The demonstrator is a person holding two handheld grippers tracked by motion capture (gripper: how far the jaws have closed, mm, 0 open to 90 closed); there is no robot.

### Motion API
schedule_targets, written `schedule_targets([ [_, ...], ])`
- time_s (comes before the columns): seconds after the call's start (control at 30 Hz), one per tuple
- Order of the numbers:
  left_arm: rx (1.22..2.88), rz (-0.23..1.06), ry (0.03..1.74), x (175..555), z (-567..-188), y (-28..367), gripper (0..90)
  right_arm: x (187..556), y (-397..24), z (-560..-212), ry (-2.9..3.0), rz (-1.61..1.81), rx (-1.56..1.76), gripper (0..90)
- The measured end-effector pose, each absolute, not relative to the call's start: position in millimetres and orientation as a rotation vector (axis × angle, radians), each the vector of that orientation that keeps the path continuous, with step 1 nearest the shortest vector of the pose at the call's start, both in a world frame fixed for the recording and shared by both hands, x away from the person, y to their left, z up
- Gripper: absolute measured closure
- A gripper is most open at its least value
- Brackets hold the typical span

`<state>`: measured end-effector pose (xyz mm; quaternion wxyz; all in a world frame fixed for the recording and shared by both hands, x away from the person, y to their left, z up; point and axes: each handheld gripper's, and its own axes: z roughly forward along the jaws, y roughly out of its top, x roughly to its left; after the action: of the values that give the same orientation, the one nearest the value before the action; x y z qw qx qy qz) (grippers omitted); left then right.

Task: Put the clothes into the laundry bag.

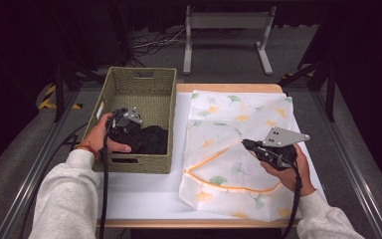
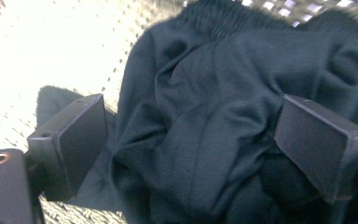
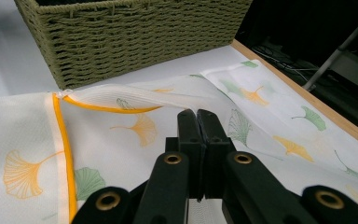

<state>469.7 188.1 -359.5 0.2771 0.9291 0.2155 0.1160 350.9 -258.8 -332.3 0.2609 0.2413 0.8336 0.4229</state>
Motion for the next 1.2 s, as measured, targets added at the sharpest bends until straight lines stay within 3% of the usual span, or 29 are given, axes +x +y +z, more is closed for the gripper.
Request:
schedule_targets([
  [0.3,2.493,0.255,0.515,463.5,-355.3,183.1,11.7,352.4,-259.3,-334.7,2.269,1.141,0.66,89.9],
  [0.5,2.581,0.231,0.488,464.6,-363.5,172.4,12.0,352.2,-257.9,-336.1,2.283,1.138,0.652,89.9],
  [0.63,2.592,0.177,0.519,471.0,-367.5,170.6,8.4,352.5,-257.3,-336.8,2.293,1.134,0.65,89.8],
  [0.73,2.596,0.192,0.534,474.3,-368.3,172.1,12.5,353.3,-256.7,-337.8,2.299,1.132,0.65,89.9],
  [1.03,2.82,0.19,0.531,483.8,-393.6,151.4,10.6,354.7,-257.0,-339.8,2.314,1.133,0.651,89.8],
  [1.2,2.857,0.171,0.548,487.8,-400.3,146.2,7.2,355.0,-256.9,-340.3,2.313,1.131,0.648,89.8],
])
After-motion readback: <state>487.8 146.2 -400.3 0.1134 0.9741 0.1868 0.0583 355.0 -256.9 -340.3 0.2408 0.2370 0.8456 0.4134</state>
